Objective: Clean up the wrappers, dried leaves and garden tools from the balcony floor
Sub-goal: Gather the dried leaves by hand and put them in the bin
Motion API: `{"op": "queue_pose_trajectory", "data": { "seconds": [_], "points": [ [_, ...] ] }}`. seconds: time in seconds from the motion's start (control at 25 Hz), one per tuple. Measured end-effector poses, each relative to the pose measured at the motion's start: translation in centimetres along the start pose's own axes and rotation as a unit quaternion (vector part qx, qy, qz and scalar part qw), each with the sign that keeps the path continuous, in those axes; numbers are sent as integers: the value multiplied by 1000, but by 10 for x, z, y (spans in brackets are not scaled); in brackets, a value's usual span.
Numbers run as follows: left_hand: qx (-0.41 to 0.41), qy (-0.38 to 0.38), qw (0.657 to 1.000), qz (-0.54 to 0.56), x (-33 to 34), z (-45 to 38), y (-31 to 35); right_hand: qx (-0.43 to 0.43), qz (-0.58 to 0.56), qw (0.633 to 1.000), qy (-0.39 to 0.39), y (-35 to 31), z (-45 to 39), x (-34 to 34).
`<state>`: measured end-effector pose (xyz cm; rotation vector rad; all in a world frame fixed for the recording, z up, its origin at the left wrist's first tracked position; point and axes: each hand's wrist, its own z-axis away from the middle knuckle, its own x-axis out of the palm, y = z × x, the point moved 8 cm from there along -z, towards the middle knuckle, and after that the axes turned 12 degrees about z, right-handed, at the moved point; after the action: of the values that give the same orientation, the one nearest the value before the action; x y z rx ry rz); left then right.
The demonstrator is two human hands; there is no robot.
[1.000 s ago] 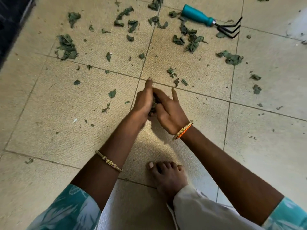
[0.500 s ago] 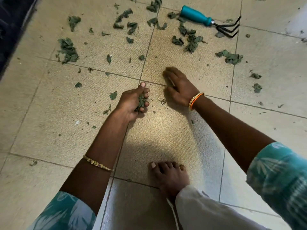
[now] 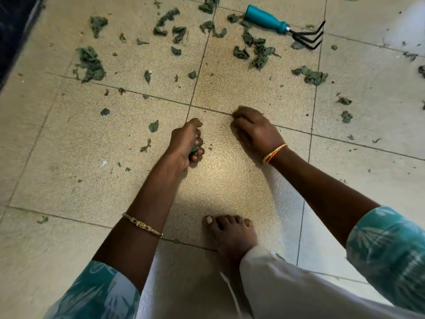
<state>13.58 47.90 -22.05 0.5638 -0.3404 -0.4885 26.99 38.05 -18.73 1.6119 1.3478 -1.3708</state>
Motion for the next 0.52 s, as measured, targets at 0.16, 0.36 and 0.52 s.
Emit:
{"op": "queue_pose_trajectory", "data": {
  "seconds": [0.16,0.36,0.52],
  "points": [
    [-9,17,1000,-18,-1,4,-5,54,-33,996,-66,13,1,3],
    [-16,21,999,-39,3,15,1,43,-12,997,-66,-26,39,-2],
    [-4,3,997,-83,12,27,5,133,16,989,-66,-18,67,-17]
  ]
}}
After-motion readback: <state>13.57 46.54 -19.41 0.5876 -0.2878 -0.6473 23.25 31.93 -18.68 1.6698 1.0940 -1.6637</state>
